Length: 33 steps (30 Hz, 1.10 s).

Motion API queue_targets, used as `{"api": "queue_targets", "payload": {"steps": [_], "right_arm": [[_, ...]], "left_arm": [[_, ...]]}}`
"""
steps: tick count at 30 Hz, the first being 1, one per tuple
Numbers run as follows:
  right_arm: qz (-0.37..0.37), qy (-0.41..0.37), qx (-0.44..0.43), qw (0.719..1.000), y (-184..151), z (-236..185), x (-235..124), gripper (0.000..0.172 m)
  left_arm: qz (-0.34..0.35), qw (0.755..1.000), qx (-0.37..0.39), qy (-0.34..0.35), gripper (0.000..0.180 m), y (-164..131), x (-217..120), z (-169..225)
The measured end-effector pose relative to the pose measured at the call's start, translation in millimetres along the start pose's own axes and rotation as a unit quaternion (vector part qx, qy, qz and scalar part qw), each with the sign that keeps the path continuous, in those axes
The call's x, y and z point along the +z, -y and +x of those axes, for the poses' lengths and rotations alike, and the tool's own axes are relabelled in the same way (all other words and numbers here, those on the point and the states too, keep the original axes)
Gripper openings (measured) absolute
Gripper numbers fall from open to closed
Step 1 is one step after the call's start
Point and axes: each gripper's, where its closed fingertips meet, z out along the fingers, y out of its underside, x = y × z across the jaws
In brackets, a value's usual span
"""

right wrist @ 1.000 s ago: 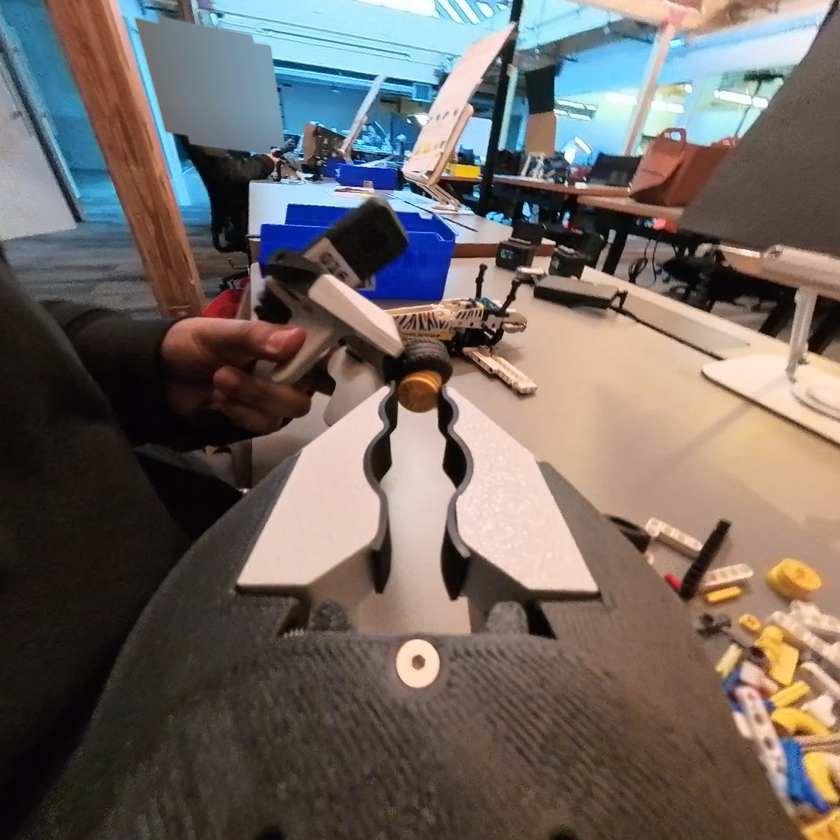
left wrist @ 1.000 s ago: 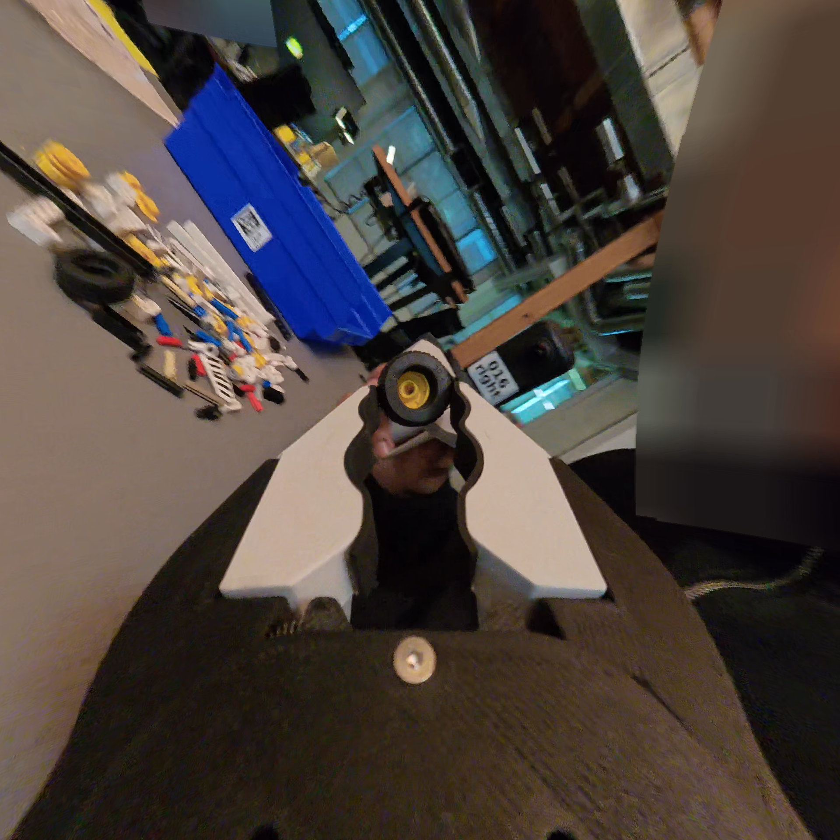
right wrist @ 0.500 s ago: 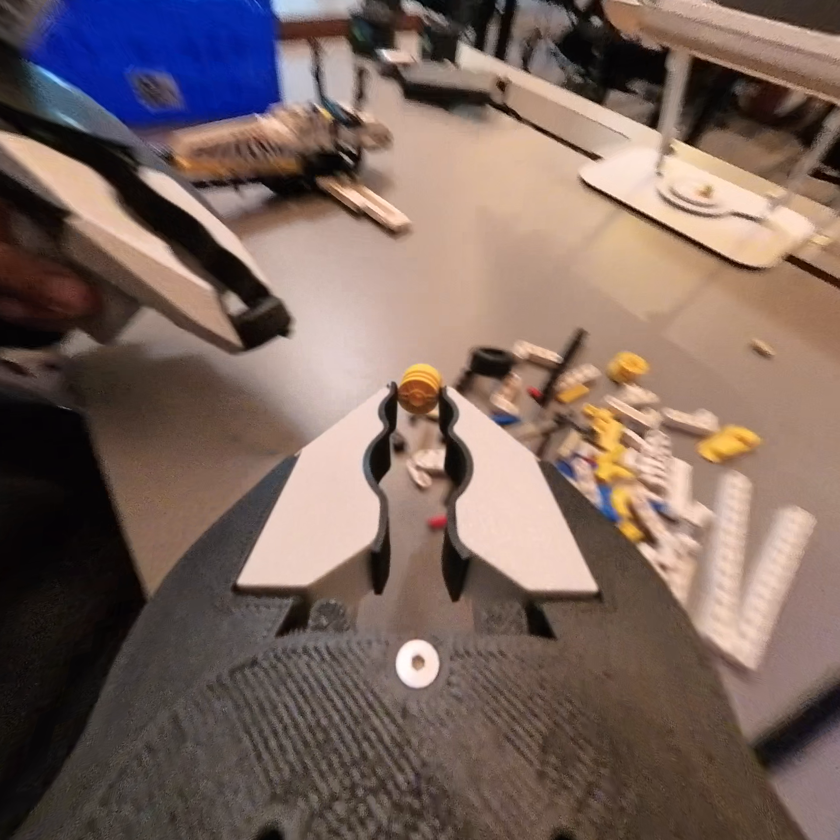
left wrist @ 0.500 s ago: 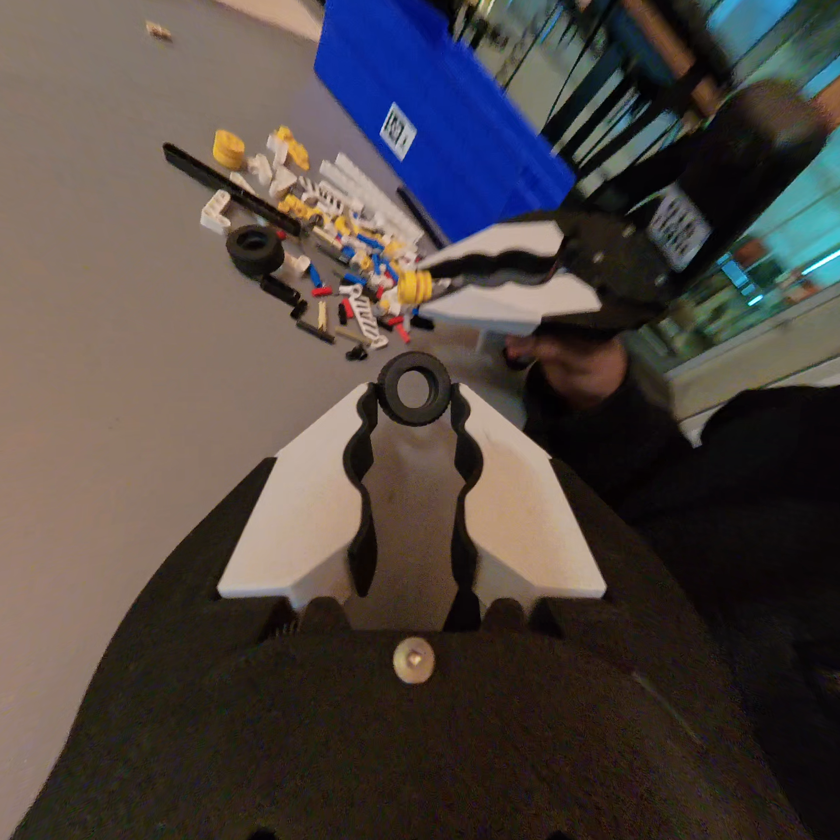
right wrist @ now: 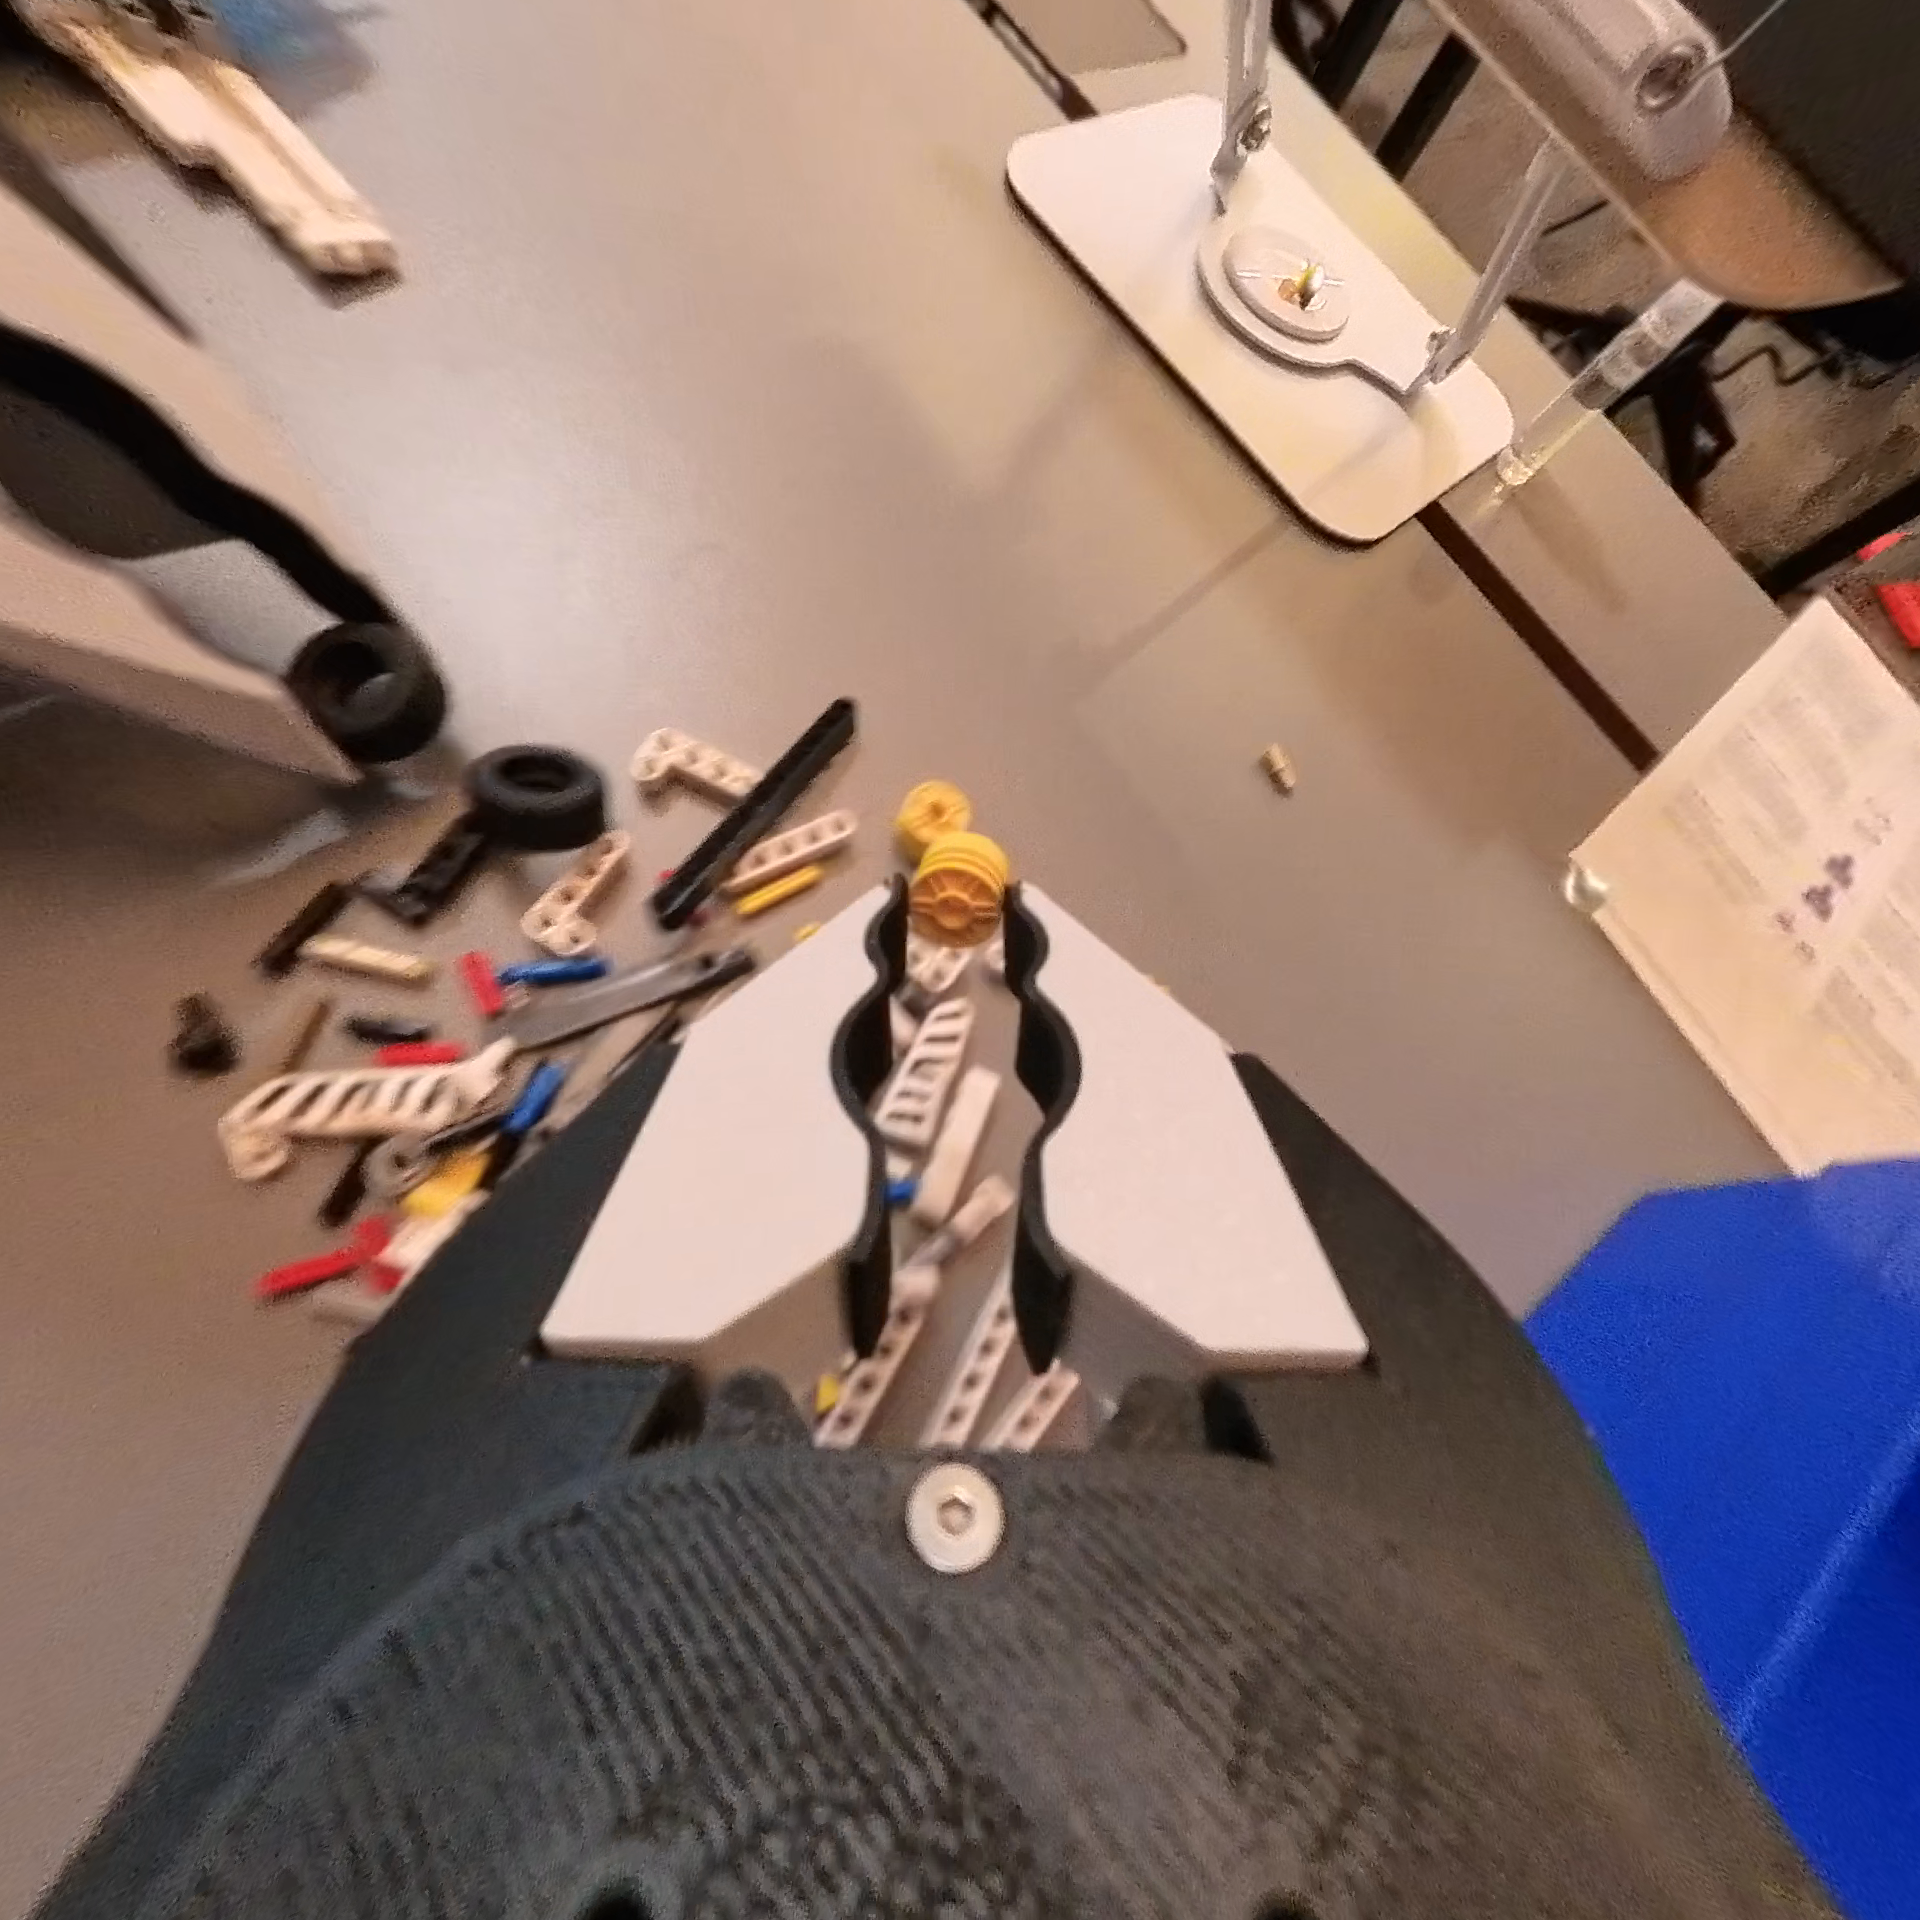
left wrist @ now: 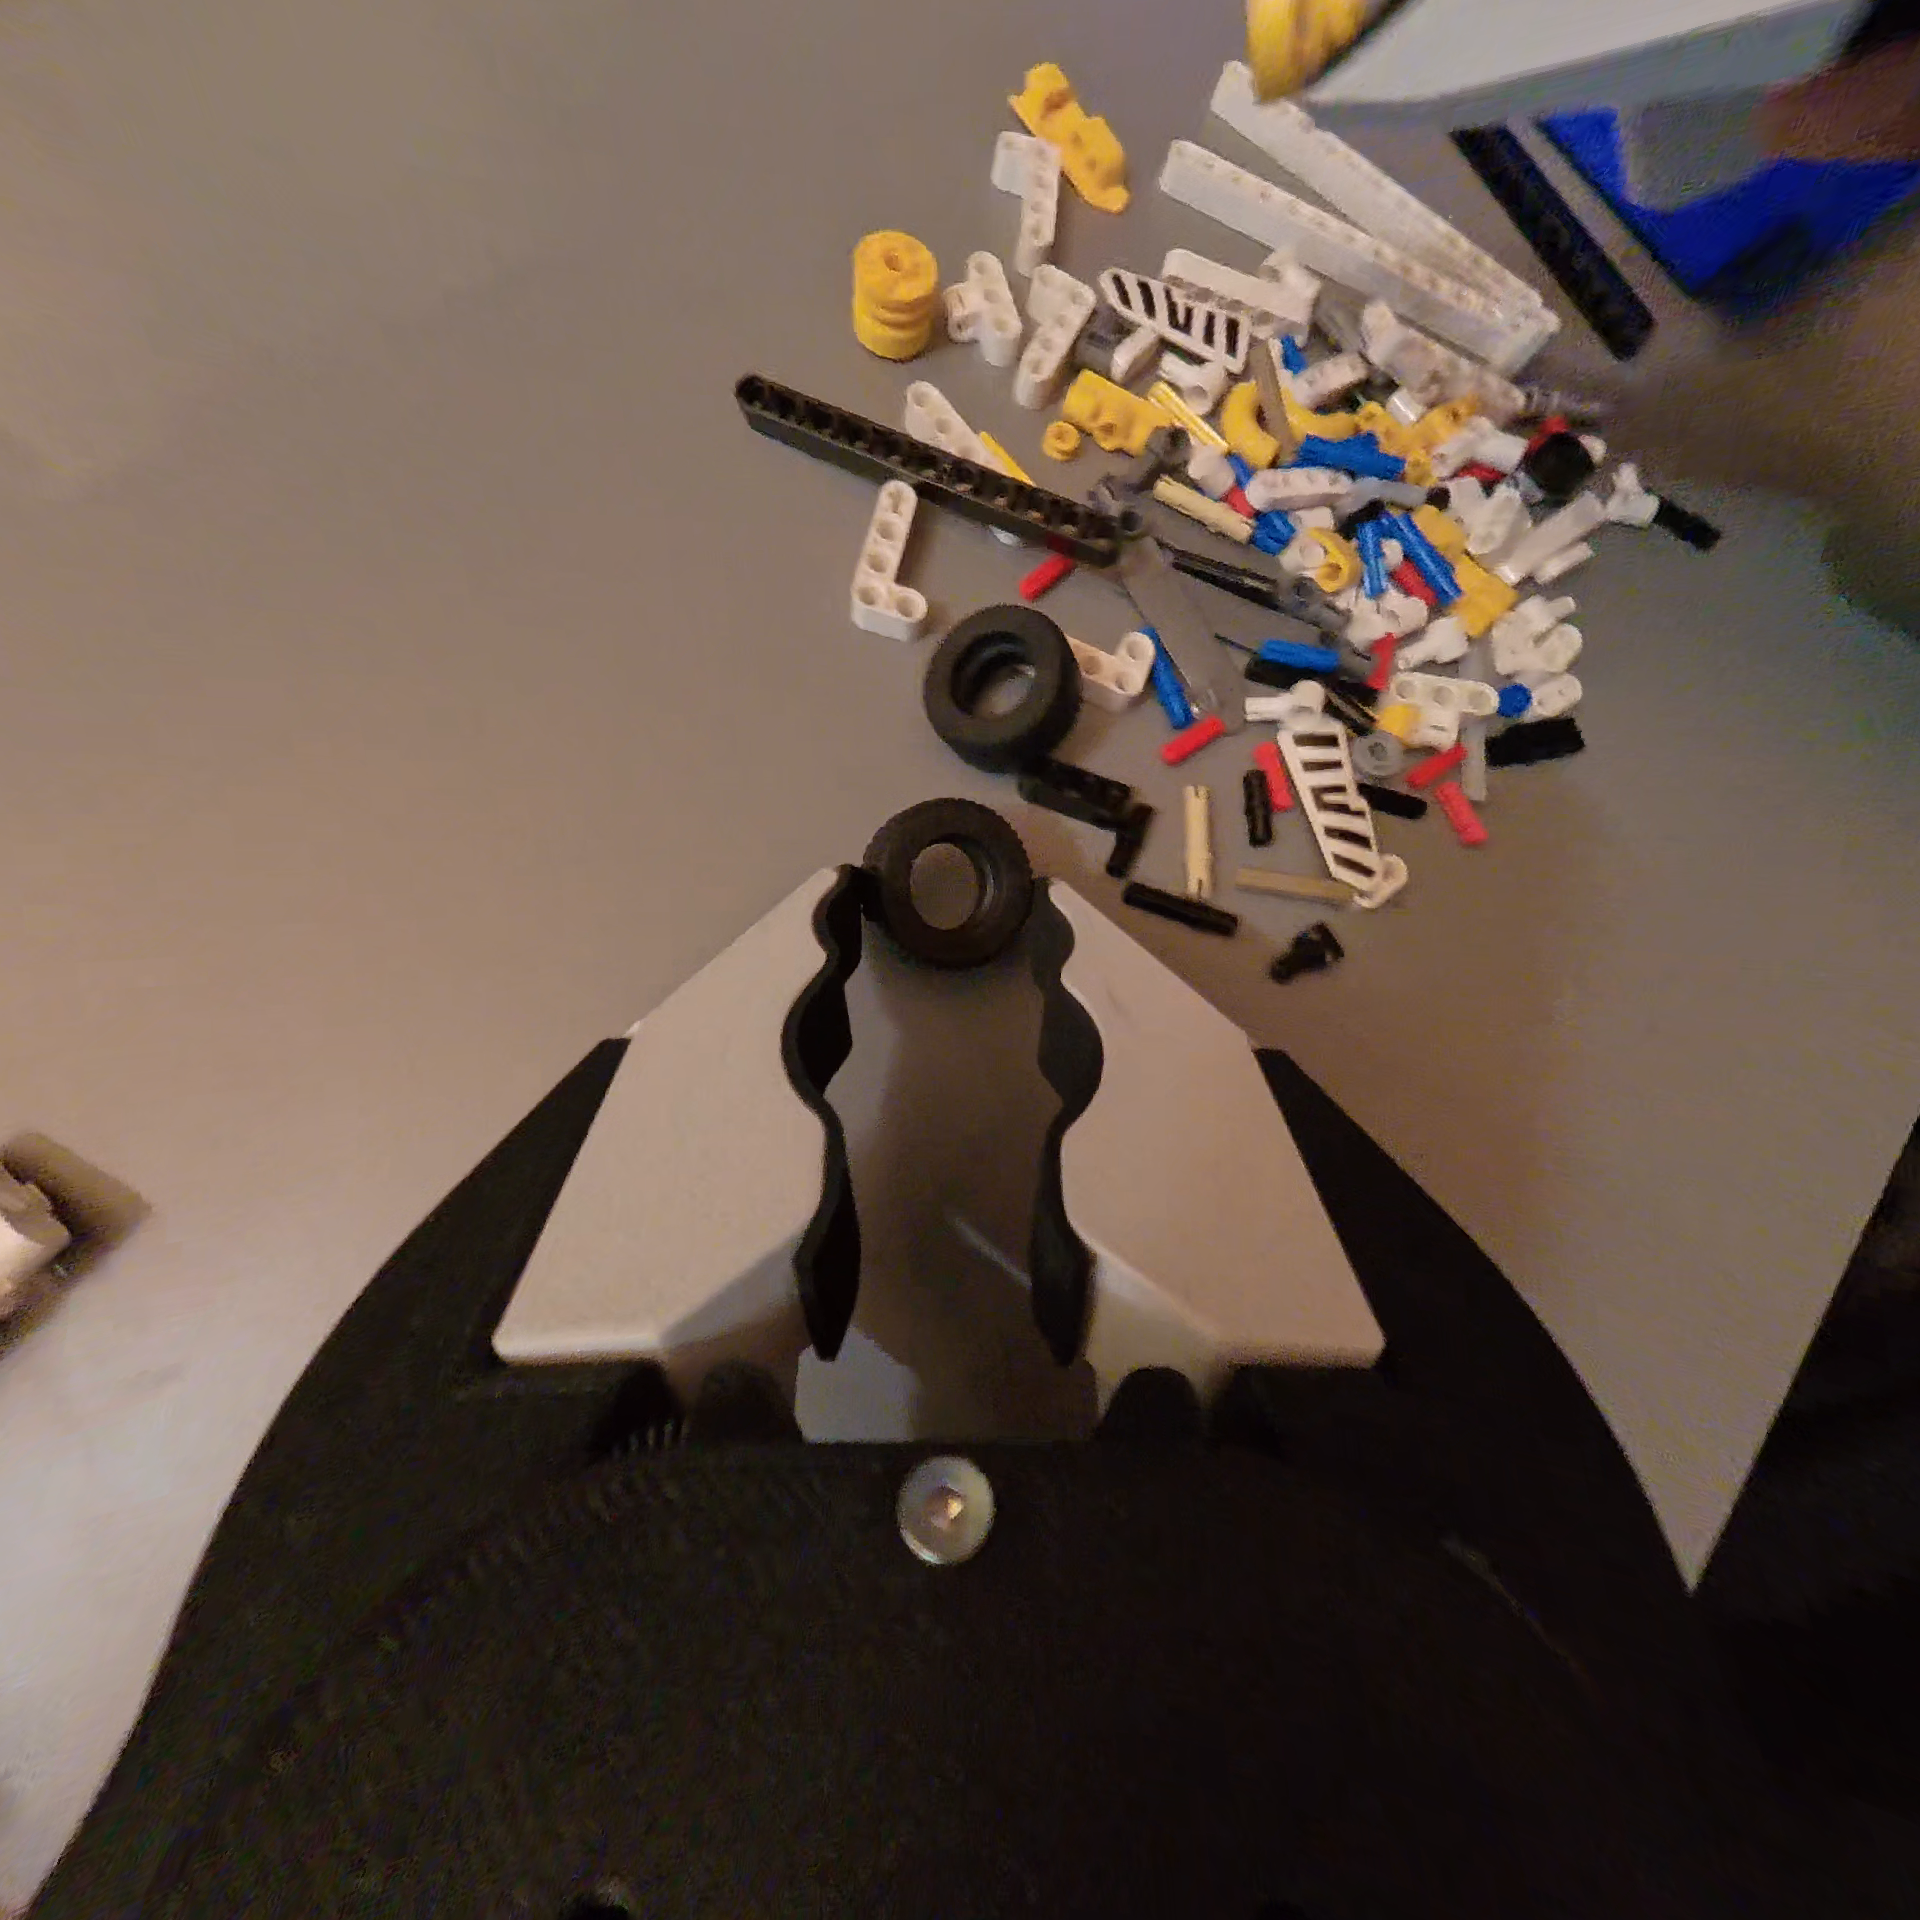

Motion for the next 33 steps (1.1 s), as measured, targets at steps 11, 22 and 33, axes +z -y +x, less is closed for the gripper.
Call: {"api": "queue_targets", "payload": {"steps": [11,22,33], "right_arm": [[-0.221,0.123,0.038,0.967,-33,19,72,0.016],[-0.272,0.159,0.06,0.947,-32,16,74,0.016],[-0.194,0.051,0.074,0.977,1,71,76,0.032]], "left_arm": [[-0.006,0.999,-0.016,-0.044,0.028,3,8,2],[0.075,0.995,-0.027,-0.066,0.034,24,-12,3],[0.15,0.985,-0.012,-0.08,0.026,36,-22,1]]}}
